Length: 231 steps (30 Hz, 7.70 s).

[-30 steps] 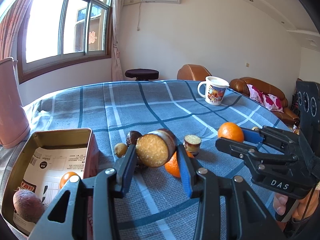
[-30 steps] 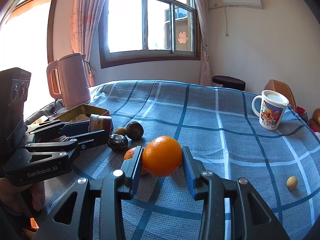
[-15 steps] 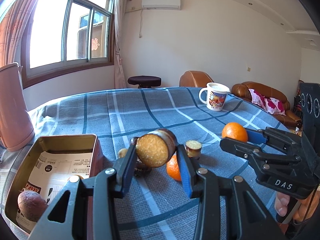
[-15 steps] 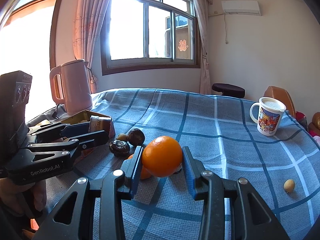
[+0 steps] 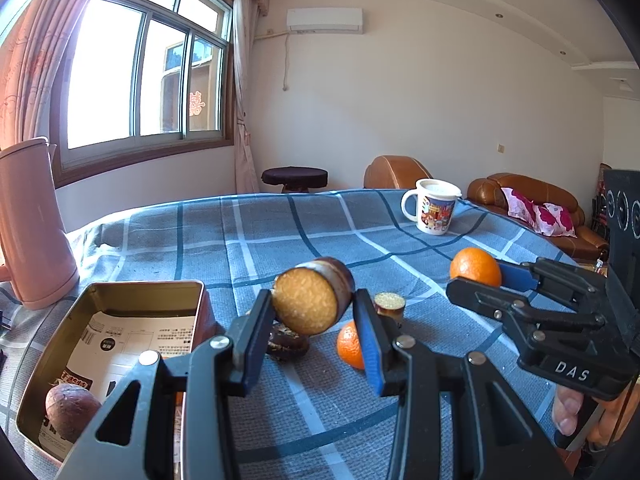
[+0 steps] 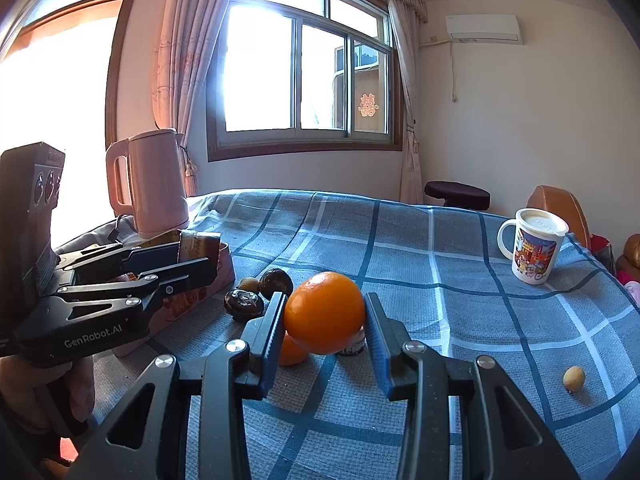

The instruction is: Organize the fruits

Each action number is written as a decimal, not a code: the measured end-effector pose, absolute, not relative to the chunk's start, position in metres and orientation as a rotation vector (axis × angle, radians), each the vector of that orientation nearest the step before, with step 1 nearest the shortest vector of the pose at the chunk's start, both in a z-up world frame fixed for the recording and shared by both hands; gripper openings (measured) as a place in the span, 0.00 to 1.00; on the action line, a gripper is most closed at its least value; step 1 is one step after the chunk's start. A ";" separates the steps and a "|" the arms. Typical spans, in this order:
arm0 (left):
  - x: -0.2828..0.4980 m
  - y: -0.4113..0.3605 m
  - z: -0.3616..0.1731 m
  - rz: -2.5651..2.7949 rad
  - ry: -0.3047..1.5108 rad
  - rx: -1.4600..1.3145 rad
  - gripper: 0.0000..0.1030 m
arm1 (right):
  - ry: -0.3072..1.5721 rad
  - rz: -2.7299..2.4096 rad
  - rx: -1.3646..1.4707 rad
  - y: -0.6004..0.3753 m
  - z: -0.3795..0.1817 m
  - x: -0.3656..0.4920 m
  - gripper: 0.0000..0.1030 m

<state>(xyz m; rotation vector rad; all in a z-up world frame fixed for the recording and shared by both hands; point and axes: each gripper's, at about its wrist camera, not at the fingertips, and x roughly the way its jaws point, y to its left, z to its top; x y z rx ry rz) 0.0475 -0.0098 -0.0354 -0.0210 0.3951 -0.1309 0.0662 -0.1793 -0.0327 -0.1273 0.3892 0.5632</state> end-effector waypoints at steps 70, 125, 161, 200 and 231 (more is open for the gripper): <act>0.030 0.043 -0.034 0.092 0.348 -0.016 0.41 | 0.270 0.696 -0.197 -0.134 -0.007 0.052 0.39; 0.043 0.144 -0.053 0.232 0.560 -0.086 0.41 | 0.428 0.899 -0.319 0.012 -0.043 0.065 0.39; 0.032 0.092 -0.030 0.162 0.424 -0.073 0.75 | 0.410 0.656 -0.274 -0.064 -0.037 0.083 0.68; 0.119 -0.024 -0.056 -0.082 0.644 -0.034 0.47 | 0.676 0.453 -0.074 -0.170 -0.056 0.164 0.68; 0.114 -0.017 -0.053 -0.050 0.598 -0.036 0.47 | 0.727 0.559 -0.203 -0.142 -0.064 0.159 0.35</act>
